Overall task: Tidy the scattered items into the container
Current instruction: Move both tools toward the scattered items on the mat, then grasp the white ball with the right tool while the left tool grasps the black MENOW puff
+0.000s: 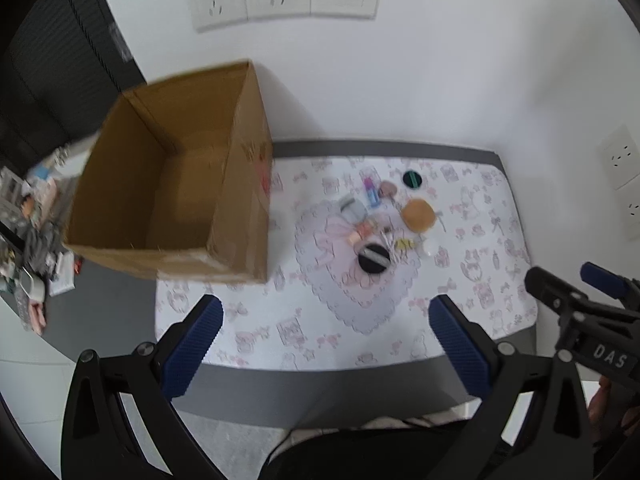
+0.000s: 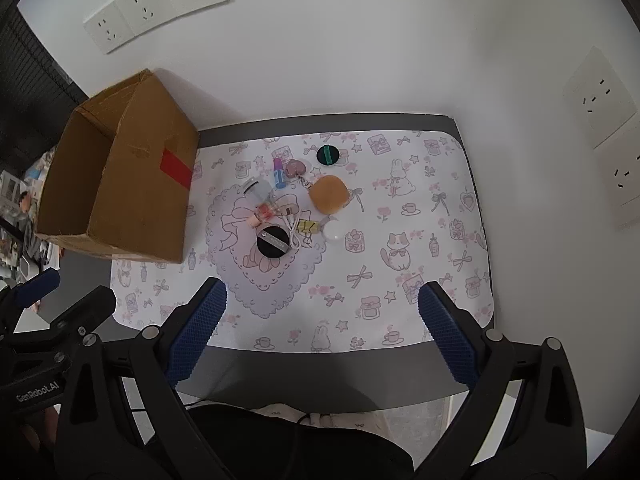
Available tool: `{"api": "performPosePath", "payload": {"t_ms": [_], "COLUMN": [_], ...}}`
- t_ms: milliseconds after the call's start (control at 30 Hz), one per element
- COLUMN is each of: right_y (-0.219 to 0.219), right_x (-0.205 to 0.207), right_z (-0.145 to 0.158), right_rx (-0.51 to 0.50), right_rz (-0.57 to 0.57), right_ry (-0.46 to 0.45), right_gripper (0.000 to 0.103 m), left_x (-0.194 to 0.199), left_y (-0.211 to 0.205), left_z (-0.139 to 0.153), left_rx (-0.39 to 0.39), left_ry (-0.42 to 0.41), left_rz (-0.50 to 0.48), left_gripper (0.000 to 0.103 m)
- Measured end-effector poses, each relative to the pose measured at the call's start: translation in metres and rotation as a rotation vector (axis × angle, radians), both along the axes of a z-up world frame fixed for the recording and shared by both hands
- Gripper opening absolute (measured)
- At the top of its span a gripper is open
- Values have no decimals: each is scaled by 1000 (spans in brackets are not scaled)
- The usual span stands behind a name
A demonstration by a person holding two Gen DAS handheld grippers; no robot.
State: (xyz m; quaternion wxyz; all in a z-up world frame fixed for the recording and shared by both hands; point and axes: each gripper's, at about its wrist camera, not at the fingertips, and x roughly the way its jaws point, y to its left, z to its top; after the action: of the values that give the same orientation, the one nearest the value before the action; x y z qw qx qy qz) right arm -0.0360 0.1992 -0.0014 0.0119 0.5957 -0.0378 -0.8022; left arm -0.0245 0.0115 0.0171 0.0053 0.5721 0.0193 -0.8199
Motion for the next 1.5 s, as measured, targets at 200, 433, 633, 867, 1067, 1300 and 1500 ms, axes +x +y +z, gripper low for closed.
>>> {"api": "performPosePath", "payload": {"t_ms": [200, 433, 633, 867, 1067, 1300, 1500], "right_y": [2, 7, 21, 36, 40, 44, 46], "right_x": [-3, -11, -26, -54, -73, -89, -101], "right_z": [9, 7, -2, -35, -75, -127, -173], "right_rx": [13, 12, 7, -5, -34, -47, -75], "right_rz": [6, 12, -11, -2, 39, 53, 64], "right_ry": [16, 23, 14, -13, -28, -120, -203], "right_gripper": [98, 98, 98, 98, 98, 98, 98], "left_x": [-10, -18, -28, -45, -58, -71, -79], "left_y": [15, 21, 27, 37, 50, 54, 64], "left_z": [13, -4, -27, -68, -113, -159, -203], "left_rx": [1, 32, 51, 59, 69, 94, 71], "left_ry": [35, -2, -16, -64, -106, -125, -136], "left_rz": [-43, -32, -25, -32, -38, -15, -53], "left_gripper": [103, 103, 103, 103, 103, 103, 103]}}
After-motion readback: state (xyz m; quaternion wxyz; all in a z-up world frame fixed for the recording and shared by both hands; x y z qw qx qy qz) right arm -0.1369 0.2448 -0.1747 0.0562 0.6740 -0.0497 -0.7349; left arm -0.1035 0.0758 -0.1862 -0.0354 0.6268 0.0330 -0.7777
